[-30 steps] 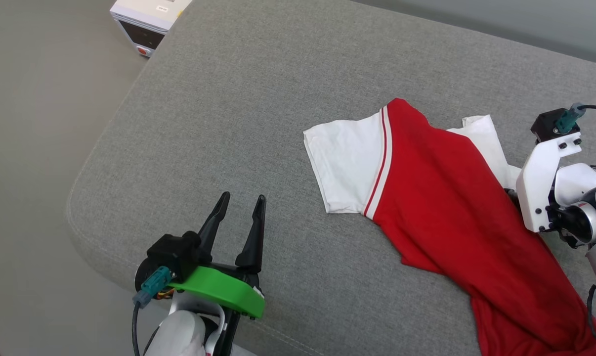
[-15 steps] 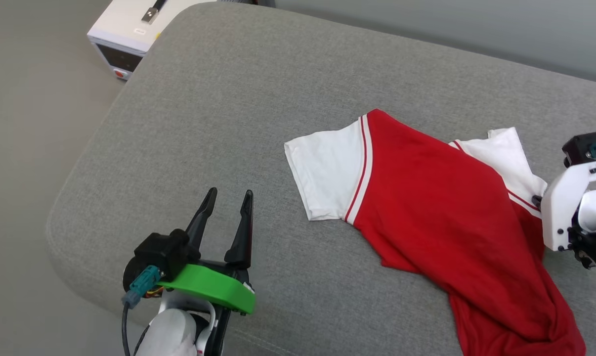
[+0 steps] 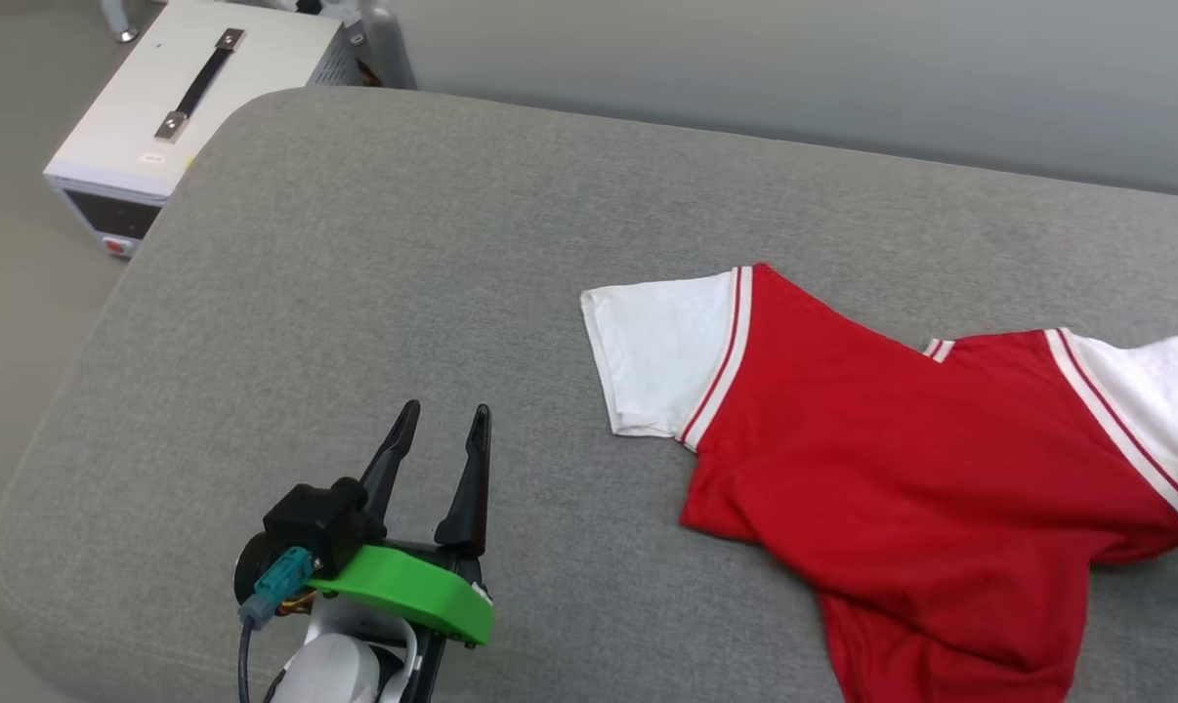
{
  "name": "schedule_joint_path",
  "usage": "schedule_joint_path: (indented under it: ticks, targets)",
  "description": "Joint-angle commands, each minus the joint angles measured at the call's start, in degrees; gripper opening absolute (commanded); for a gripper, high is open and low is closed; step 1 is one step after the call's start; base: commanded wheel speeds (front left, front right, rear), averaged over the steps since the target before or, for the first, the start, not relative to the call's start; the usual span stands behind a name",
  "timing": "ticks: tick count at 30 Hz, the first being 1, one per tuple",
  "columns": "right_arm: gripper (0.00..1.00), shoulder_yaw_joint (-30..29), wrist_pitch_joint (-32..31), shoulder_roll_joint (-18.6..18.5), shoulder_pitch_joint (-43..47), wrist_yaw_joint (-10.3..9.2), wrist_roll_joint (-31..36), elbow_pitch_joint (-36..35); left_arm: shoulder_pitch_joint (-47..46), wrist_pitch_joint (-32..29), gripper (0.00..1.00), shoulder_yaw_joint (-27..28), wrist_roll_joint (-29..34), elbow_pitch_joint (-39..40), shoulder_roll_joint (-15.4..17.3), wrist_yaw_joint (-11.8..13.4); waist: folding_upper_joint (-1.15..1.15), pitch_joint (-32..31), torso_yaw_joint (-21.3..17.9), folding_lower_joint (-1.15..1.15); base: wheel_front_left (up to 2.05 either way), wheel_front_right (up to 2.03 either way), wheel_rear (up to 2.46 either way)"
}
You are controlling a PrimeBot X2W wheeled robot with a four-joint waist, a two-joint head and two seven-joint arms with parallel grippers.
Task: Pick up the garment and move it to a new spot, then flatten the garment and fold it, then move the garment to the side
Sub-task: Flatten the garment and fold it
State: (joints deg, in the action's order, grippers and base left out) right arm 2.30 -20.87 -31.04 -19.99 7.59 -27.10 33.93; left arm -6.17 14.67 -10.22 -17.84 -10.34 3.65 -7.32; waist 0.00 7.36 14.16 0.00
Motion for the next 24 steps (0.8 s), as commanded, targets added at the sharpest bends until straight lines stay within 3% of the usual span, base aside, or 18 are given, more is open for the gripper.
schedule_joint_path:
  ticks: [1, 8, 9, 10, 15, 24]
  targets:
    - [0.0, -1.9, 0.6, 0.5, 1.5, -0.1, 1.3, 0.4, 0.4, 0.3, 1.0, 0.3, 0.5, -0.1, 0.3, -0.2, 0.0, -1.4, -2.5, 0.0, 0.0, 0.0, 0.0]
    - [0.0, -11.2, 1.6, 5.3, 5.2, -0.1, 6.9, 0.1, 0.2, 0.3, 1.0, 0.6, 0.5, -1.2, 0.5, -0.2, 0.0, -1.3, -5.1, 0.0, 0.0, 0.0, 0.0]
    - [0.29, -11.9, 1.9, 6.1, 5.4, -0.1, 7.5, -0.2, 0.1, 0.3, 1.0, 0.7, 0.5, -1.4, 0.5, -0.2, 0.0, -1.3, -5.5, 0.0, 0.0, 0.0, 0.0]
    - [1.0, -12.7, 2.4, 6.9, 5.7, -0.1, 8.3, -0.6, 0.1, 0.3, 1.0, 0.6, 0.5, -1.6, 0.5, -0.2, 0.0, -1.4, -5.8, 0.0, 0.0, 0.0, 0.0]
    - [1.0, -13.6, 6.9, 9.7, 6.3, -0.1, 10.5, -4.8, -0.4, 0.3, 1.0, 0.6, 0.4, -2.0, 0.7, -0.2, 0.0, -2.5, -7.8, 0.0, 0.0, 0.0, 0.0]
    - [1.0, -10.5, 21.1, 12.6, 11.9, -0.1, 10.0, -20.7, -0.4, 0.3, 1.0, 0.8, -0.9, -1.1, 1.1, -0.2, 0.0, -4.5, -12.2, 0.0, 0.0, 0.0, 0.0]
